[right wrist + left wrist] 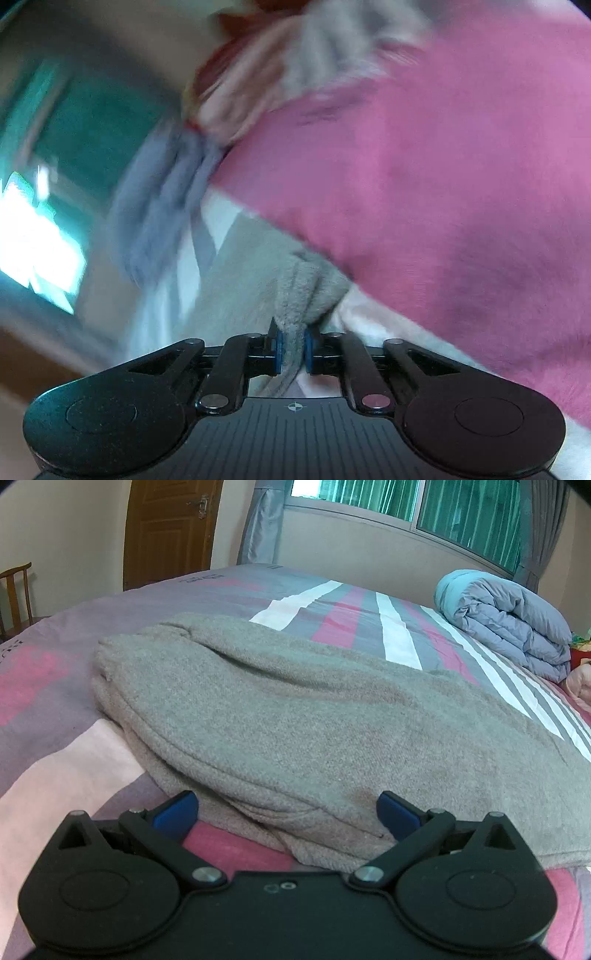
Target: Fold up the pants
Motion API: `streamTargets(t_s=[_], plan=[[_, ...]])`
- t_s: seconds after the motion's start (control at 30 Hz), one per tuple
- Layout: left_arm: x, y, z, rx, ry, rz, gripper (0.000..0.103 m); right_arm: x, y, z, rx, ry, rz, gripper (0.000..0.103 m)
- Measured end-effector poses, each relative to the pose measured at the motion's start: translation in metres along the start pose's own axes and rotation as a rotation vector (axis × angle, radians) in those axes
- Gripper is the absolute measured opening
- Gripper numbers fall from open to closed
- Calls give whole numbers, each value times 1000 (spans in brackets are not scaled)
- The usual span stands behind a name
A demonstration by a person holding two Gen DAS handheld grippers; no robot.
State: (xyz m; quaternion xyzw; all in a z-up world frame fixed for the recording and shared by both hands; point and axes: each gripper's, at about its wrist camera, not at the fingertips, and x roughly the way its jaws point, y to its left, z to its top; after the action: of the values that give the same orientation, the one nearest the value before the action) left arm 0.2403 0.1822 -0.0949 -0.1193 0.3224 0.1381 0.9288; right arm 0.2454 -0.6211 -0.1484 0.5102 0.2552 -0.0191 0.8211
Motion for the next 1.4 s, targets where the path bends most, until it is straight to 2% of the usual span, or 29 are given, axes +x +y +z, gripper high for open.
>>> streamTargets(t_s=[0.07,0.13,0.17,0.2,0.3,0.47,0.57,0.7,0.87,0.97,1.03,1.07,1.1,1.13,1.17,1.2,1.27,1.33,1.37,1.4], plan=[[-1,0,1,-1,-2,-1,97,-1,13,-7,-76,-12,-43,9],[-6,1,5,7,-16,-3,96,-4,17,-10,-100,-11,-55,9],[-10,2,7,3,-31,-2,91,-6,18,-10,-104,-5,-57,9],[-15,4,10,-4,-52,-2,90,-6,20,-9,-113,1,-63,9],[-27,19,21,-47,-86,-3,89,-11,42,-11,-212,-13,-74,11],[-37,42,32,-45,-98,8,90,-11,100,-22,-328,-56,6,11],[-41,62,30,-74,-85,30,90,-1,150,-42,-403,-60,79,10],[-42,91,25,-121,-44,43,90,21,218,-92,-497,-12,194,10],[-51,119,18,-153,-44,42,90,48,281,-193,-605,120,319,10],[-52,128,16,-160,-41,36,91,63,295,-276,-700,266,370,11],[-53,132,15,-166,-38,30,91,82,295,-341,-795,452,379,12],[-53,134,15,-166,-37,27,91,94,294,-371,-860,560,328,22],[-54,136,15,-166,-38,24,91,89,295,-393,-952,529,294,29],[-54,138,16,-167,-41,20,91,77,297,-401,-1002,469,329,39],[-54,139,15,-169,-45,16,91,71,299,-404,-989,485,382,53],[-53,140,14,-171,-45,14,92,67,301,-404,-969,507,410,55],[-51,138,14,-172,-46,19,93,59,305,-405,-1009,488,427,55],[-50,136,14,-179,-49,16,93,59,307,-398,-979,486,473,53],[-49,135,14,-183,-50,8,93,61,308,-394,-959,472,472,48],[-49,134,14,-183,-51,3,93,62,306,-388,-930,452,454,38]])
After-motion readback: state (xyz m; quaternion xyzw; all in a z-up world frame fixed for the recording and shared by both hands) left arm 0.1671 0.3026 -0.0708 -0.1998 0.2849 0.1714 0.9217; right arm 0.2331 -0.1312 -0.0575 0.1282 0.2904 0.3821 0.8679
